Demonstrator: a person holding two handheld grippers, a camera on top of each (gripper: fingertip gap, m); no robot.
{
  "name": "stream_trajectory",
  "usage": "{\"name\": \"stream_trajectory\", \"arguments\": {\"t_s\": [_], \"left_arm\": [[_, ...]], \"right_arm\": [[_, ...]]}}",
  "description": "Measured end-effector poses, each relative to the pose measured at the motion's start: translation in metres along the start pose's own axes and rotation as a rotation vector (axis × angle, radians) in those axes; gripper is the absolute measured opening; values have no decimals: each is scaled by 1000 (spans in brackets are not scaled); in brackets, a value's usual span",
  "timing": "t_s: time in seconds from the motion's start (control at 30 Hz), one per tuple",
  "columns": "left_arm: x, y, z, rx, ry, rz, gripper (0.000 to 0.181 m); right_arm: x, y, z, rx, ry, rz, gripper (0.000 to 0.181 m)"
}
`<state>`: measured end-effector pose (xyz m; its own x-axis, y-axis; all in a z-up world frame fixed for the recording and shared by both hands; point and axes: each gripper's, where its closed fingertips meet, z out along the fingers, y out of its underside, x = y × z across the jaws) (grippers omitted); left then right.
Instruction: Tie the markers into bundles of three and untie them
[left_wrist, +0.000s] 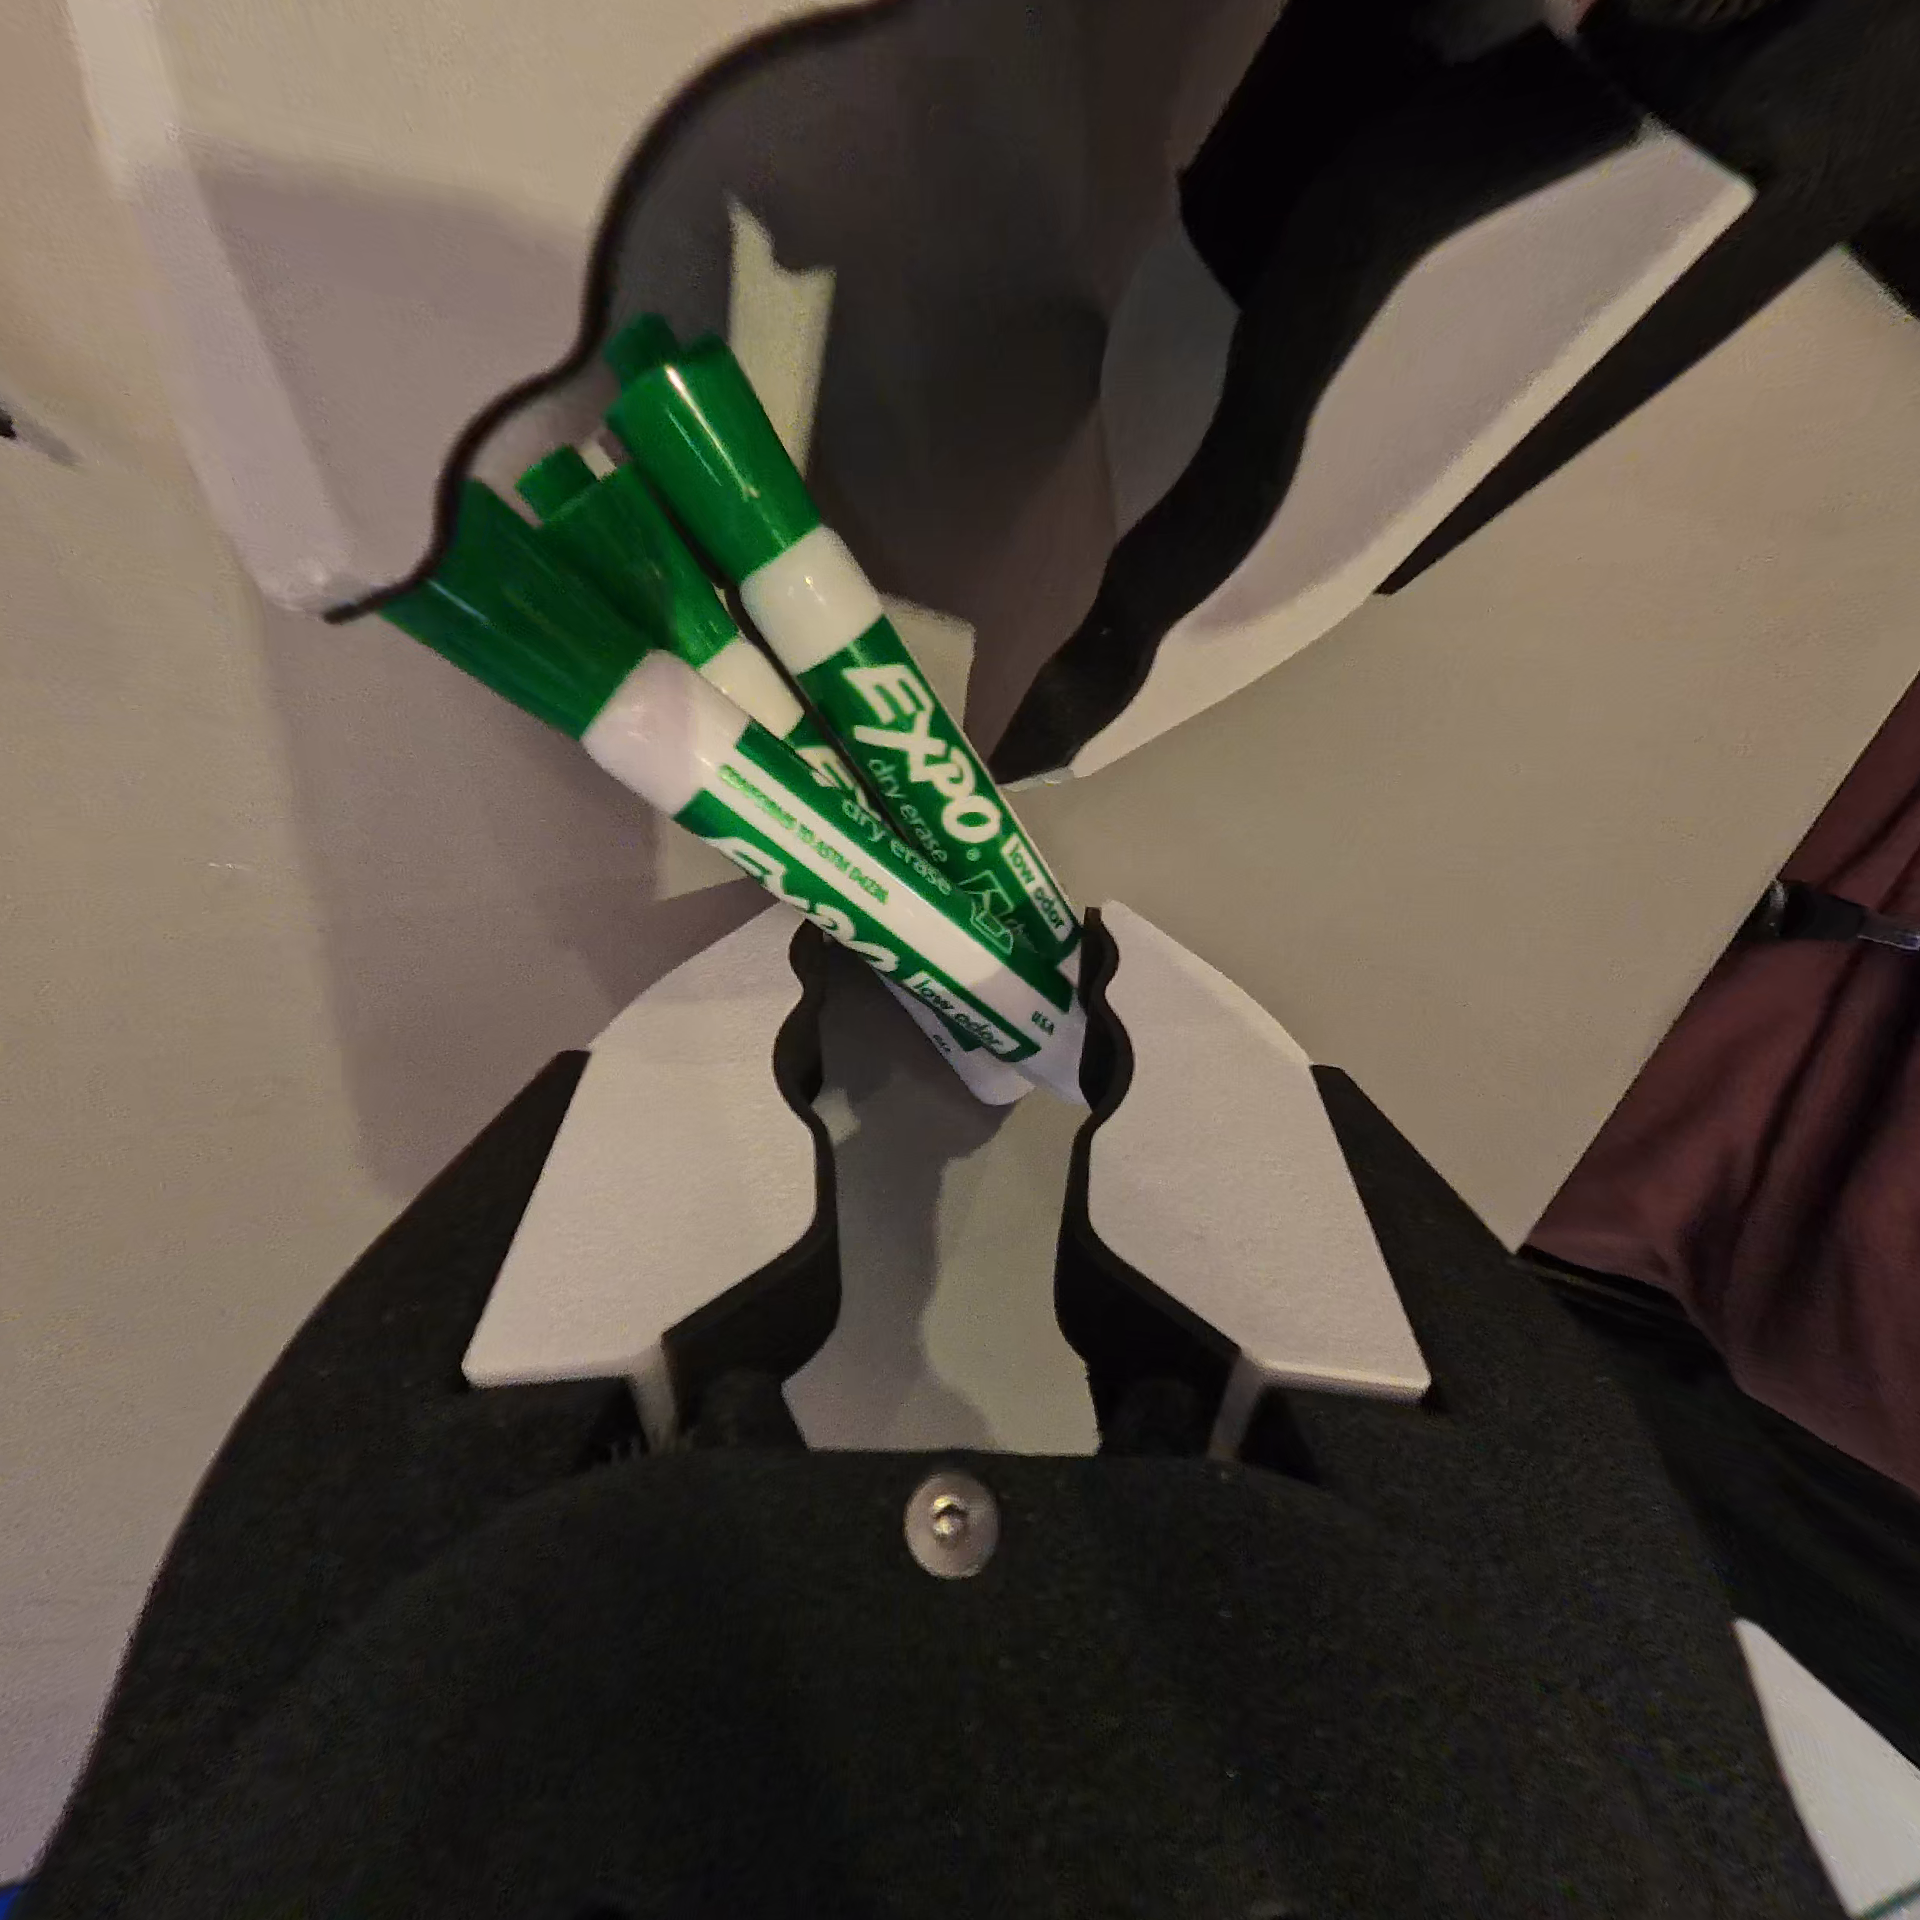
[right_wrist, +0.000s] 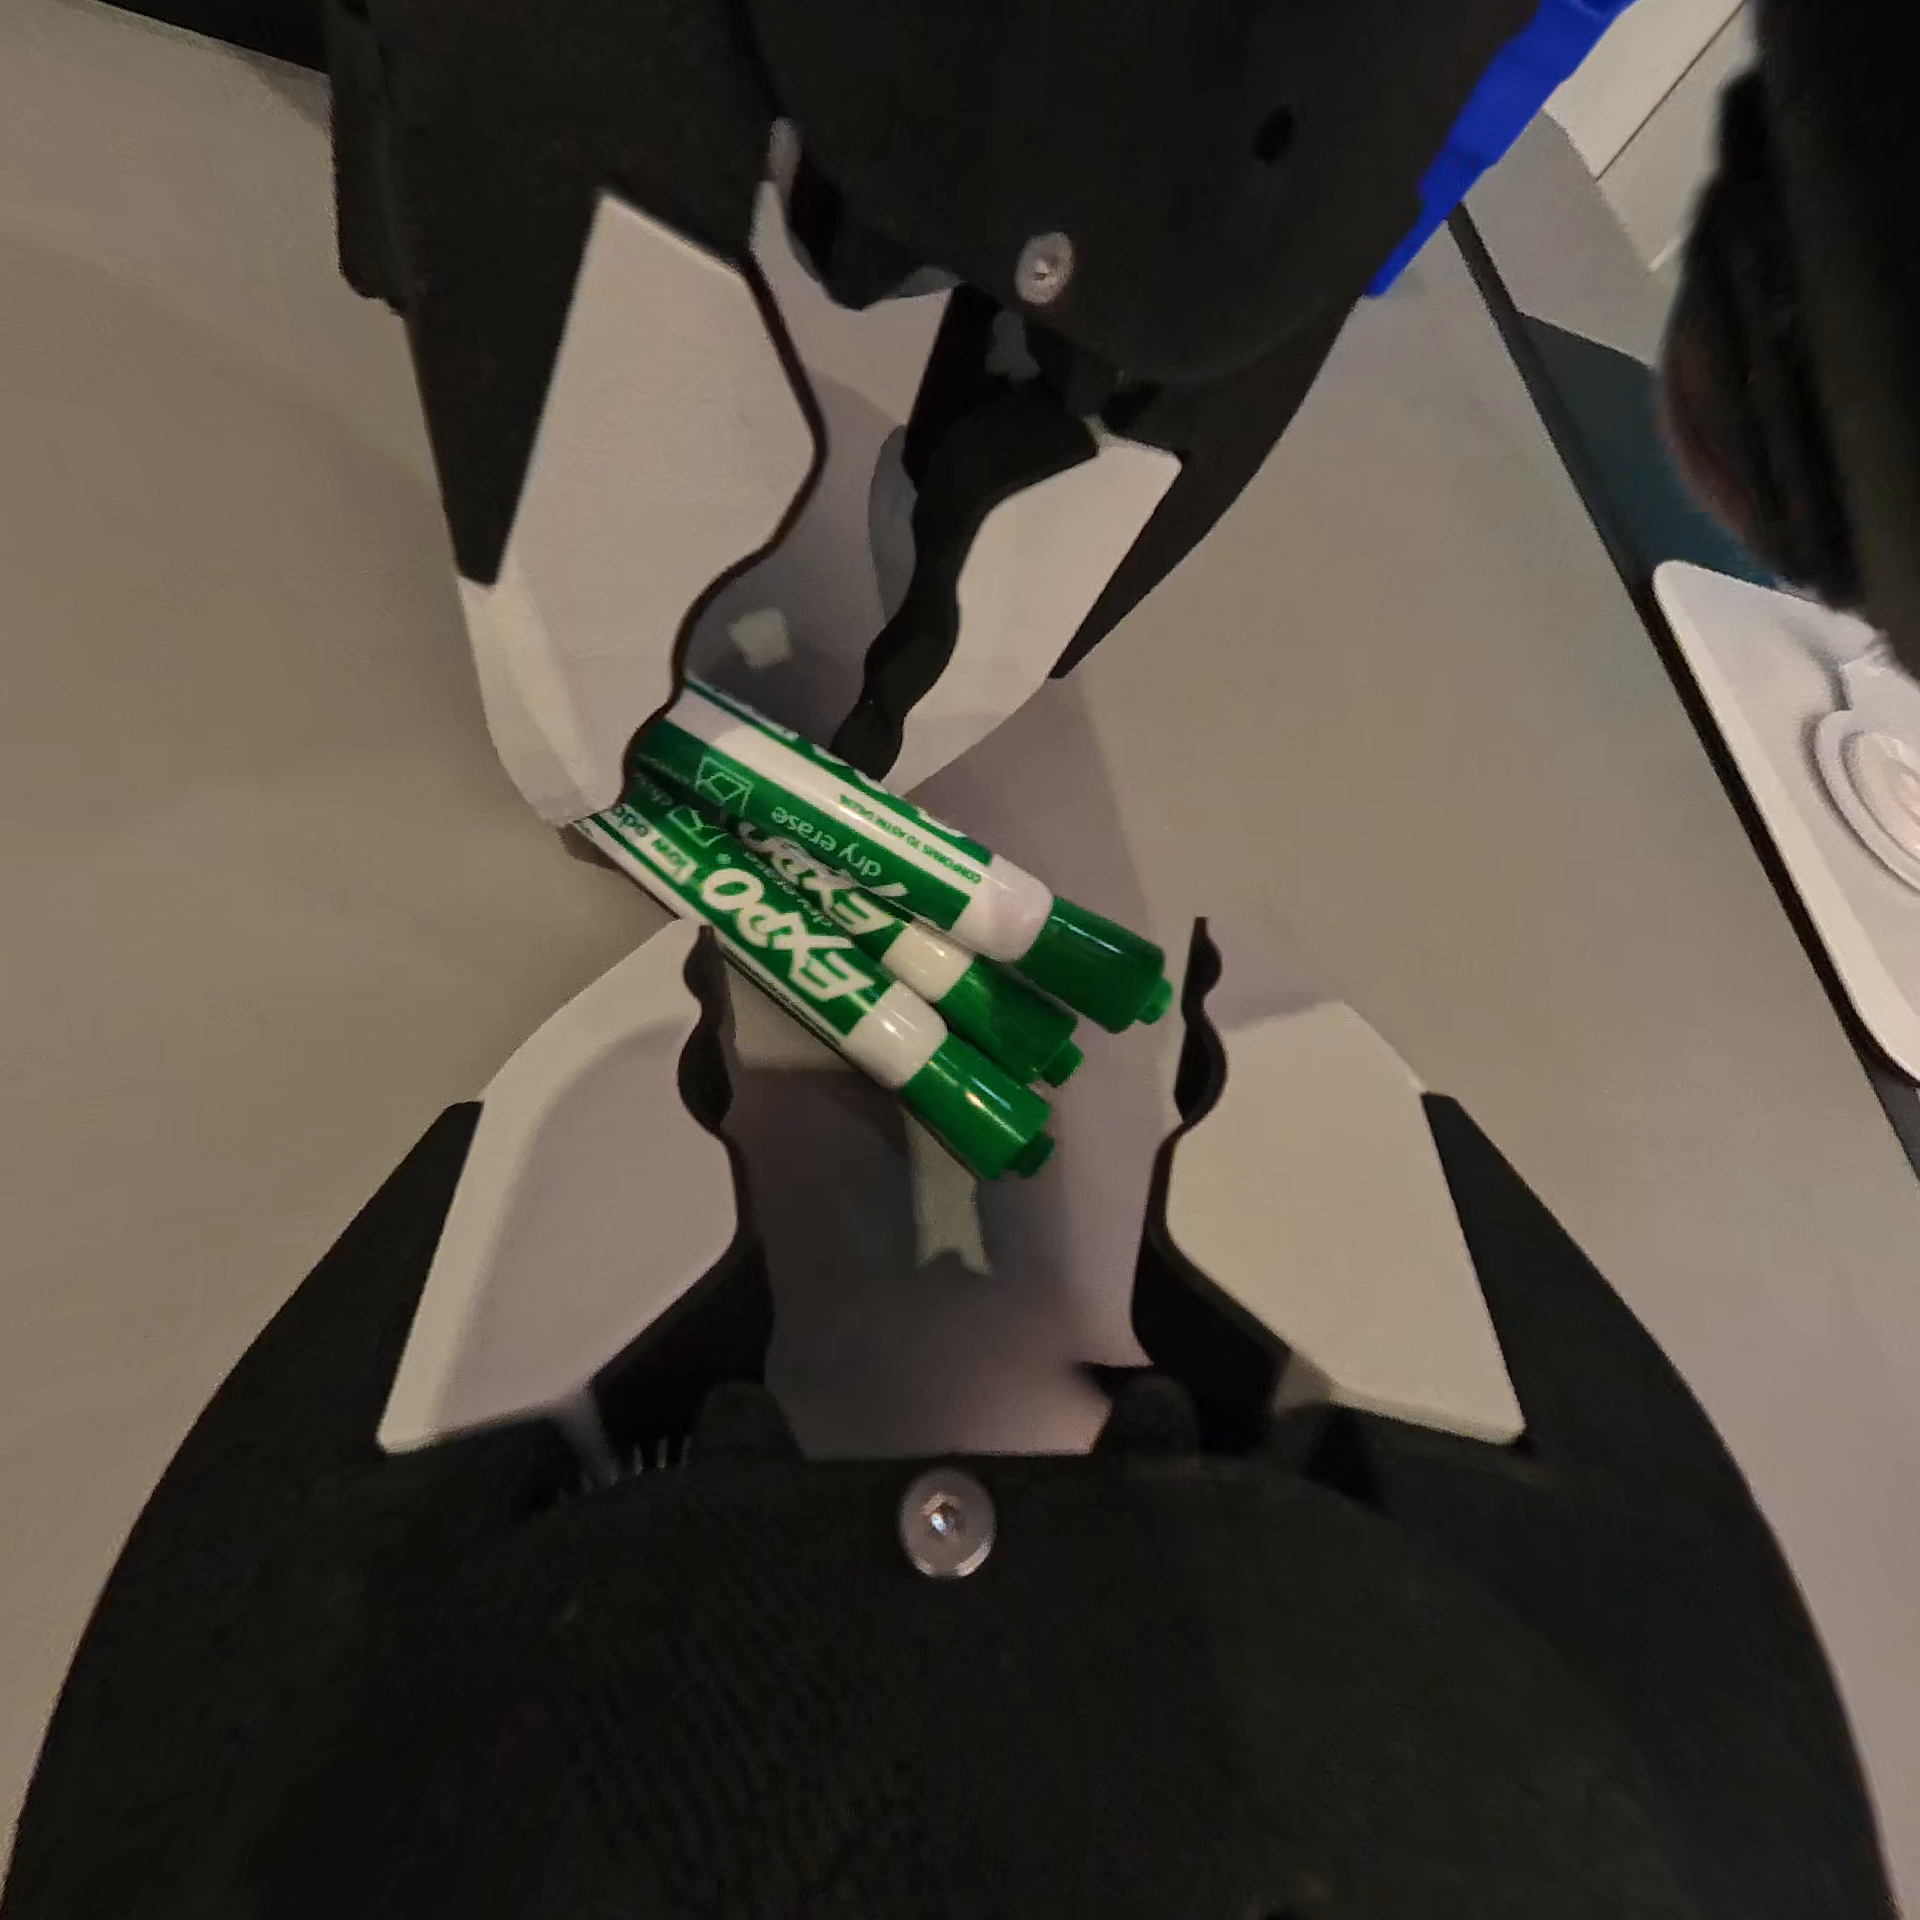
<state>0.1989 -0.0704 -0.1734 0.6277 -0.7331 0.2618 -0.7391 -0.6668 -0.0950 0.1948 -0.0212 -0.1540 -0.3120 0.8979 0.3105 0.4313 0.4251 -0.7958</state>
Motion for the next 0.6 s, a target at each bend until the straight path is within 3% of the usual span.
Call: {"name": "stream_trajectory", "arguments": {"t_s": [0.17, 0.4, 0.6], "left_arm": [[0, 2, 2, -4, -69, 44, 48], [0, 4, 3, -2, -107, 41, 48], [-4, 2, 4, -54, -161, 18, 47]], "right_arm": [[2, -1, -1, 3, 20, -19, 91], [-2, 8, -4, -29, -53, 40, 70], [-3, 10, -5, -37, -60, 53, 68]]}}
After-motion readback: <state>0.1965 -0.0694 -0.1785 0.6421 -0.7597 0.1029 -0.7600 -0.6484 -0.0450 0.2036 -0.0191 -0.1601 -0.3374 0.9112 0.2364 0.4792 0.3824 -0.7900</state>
